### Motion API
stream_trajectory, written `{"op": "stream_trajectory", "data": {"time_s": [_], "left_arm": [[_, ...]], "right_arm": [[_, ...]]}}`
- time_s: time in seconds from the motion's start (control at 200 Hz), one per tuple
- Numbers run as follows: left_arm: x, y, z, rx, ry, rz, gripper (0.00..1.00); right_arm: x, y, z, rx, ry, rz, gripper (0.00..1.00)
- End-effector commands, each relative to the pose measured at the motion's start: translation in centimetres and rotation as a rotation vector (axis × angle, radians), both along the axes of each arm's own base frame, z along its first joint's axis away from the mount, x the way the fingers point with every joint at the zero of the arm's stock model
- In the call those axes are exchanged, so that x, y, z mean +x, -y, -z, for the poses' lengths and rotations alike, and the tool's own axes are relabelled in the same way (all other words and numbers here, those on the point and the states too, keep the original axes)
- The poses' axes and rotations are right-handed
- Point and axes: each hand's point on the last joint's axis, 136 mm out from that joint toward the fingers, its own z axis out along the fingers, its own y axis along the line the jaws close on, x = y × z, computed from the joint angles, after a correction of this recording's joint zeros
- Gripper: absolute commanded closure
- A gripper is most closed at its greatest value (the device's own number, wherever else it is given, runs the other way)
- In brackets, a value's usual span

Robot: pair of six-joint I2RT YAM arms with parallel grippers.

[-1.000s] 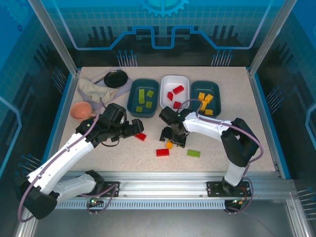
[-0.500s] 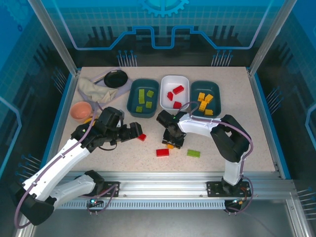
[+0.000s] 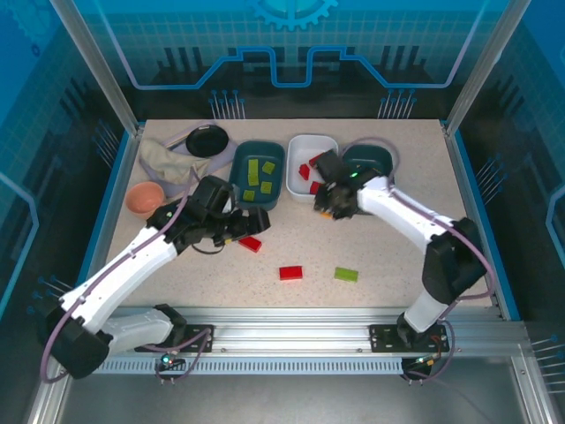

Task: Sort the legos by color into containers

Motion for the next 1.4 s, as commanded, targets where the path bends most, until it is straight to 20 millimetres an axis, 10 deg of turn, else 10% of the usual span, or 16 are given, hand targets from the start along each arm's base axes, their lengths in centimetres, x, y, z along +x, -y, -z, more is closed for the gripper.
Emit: {"op": "stream_trajectory", "data": {"time_s": [0.0, 0.325, 0.71, 0.85, 1.09, 1.395], "left_arm": [[2.4, 2.8, -2.9, -0.07, 0.082, 0.064, 0.06], [8.5, 6.6, -3.4, -0.075, 0.084, 0.037, 0.07], [9.3, 9.0, -0.7, -0.063, 0.008, 0.085, 0.08], [8.5, 10.0, 0.4, -0.057, -0.043, 0.121, 0.09], [6.1, 11.1, 3.0, -0.096, -0.396, -0.106, 0.13], [-1.9, 17.9, 8.0, -0.138, -0.905, -0.405, 0.14]], "right_arm": [[2.9, 2.9, -0.6, -0.009, 0.025, -0.119, 0.73], [10.5, 7.2, 5.0, 0.096, -0.128, -0.135, 0.73], [11.4, 8.5, 8.8, 0.112, -0.237, -0.078, 0.48], [11.1, 9.1, 6.5, 0.096, -0.203, -0.058, 0.38], [8.8, 9.7, -2.9, 0.019, -0.009, -0.035, 0.39], [-2.9, 7.3, -9.2, -0.041, 0.184, -0.149, 0.38]]}}
